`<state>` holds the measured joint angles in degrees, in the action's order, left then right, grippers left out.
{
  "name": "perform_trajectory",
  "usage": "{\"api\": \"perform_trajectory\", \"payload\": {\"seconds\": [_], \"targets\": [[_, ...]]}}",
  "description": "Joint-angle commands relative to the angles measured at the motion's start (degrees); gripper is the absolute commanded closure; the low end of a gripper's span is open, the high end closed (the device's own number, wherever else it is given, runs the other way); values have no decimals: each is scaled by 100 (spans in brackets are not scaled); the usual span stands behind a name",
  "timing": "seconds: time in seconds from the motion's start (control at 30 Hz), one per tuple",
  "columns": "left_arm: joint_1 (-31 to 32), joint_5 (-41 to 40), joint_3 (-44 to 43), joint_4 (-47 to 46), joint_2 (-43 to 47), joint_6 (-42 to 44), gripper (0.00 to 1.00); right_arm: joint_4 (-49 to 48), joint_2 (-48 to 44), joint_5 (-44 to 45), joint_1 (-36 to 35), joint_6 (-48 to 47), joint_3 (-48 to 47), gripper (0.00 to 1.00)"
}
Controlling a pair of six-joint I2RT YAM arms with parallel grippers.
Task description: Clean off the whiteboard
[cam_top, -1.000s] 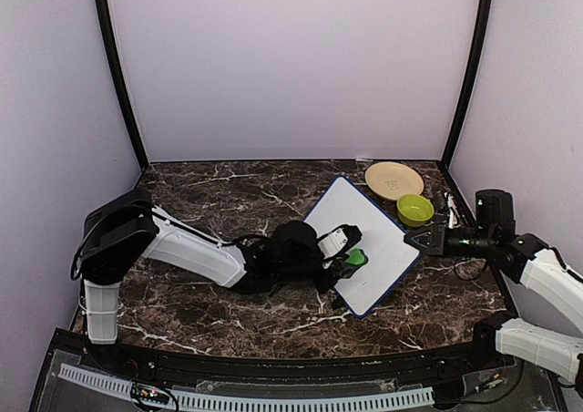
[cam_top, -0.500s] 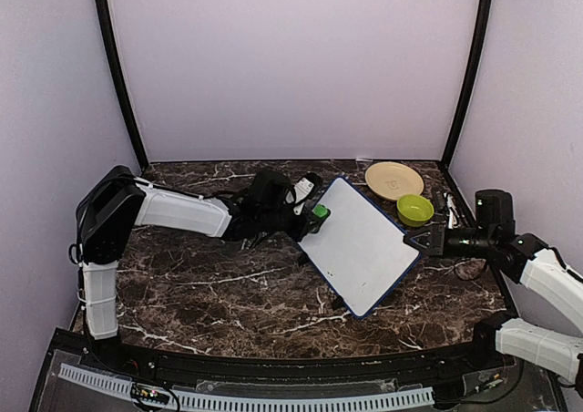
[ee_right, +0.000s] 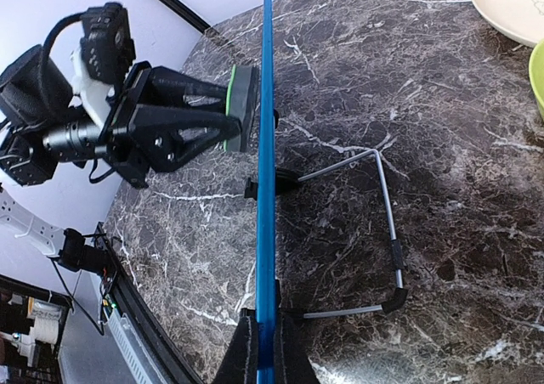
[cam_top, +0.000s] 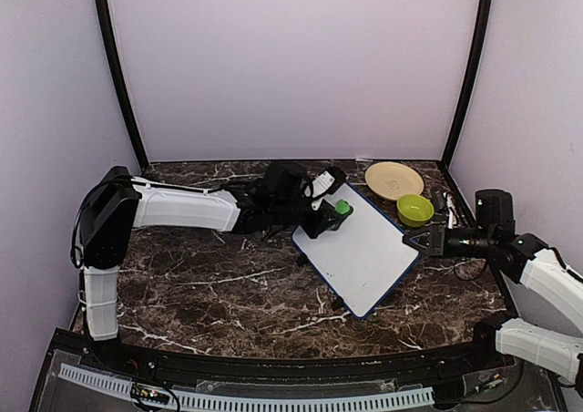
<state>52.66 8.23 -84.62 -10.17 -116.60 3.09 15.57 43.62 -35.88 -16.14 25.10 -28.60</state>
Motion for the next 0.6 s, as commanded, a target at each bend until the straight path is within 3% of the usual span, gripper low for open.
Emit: {"api": "perform_trajectory", "payload": {"seconds": [0.0,0.37,0.57], "targets": [[654,-243,128,49,8,544,100,74,-15,-271,-82,-109,-78,100],[1762,-1206,1143,-617,124,844,100,81,6,-263,-84,-111,-76,100],[2091,-1765,1150,-654,-66,1029,100,85,0,-244,-82,-102,-83,100]]}}
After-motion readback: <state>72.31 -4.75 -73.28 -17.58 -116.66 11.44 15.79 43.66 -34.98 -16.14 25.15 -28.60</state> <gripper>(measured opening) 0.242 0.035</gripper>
